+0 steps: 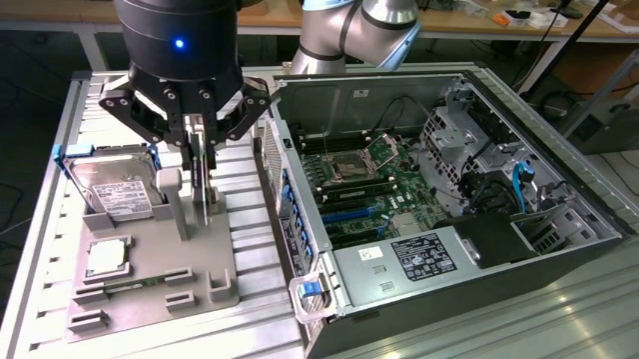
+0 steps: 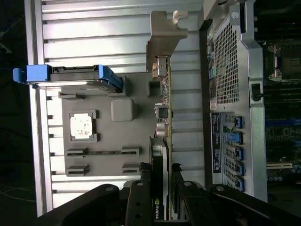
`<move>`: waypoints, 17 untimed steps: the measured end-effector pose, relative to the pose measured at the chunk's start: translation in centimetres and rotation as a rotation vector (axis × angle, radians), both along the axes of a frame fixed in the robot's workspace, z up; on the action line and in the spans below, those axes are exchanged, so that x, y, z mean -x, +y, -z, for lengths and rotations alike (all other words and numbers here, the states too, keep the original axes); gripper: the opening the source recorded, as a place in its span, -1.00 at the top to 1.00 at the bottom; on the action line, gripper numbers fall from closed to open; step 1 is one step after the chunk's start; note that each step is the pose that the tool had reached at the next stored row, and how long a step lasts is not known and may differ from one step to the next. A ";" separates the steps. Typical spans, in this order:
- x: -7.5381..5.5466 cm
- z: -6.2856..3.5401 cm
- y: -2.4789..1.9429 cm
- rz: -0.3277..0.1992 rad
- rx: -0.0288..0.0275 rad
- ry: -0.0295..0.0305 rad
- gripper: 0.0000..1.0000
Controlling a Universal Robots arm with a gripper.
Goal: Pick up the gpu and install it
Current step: 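Pick up the gpu and move the gpu toward the slot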
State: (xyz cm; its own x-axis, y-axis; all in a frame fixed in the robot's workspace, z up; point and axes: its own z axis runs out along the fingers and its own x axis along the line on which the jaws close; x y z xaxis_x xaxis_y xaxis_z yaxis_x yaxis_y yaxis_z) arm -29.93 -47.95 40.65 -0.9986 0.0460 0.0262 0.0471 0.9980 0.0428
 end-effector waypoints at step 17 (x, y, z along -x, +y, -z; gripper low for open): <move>0.0 -1.32 0.00 0.000 0.0001 0.0000 0.46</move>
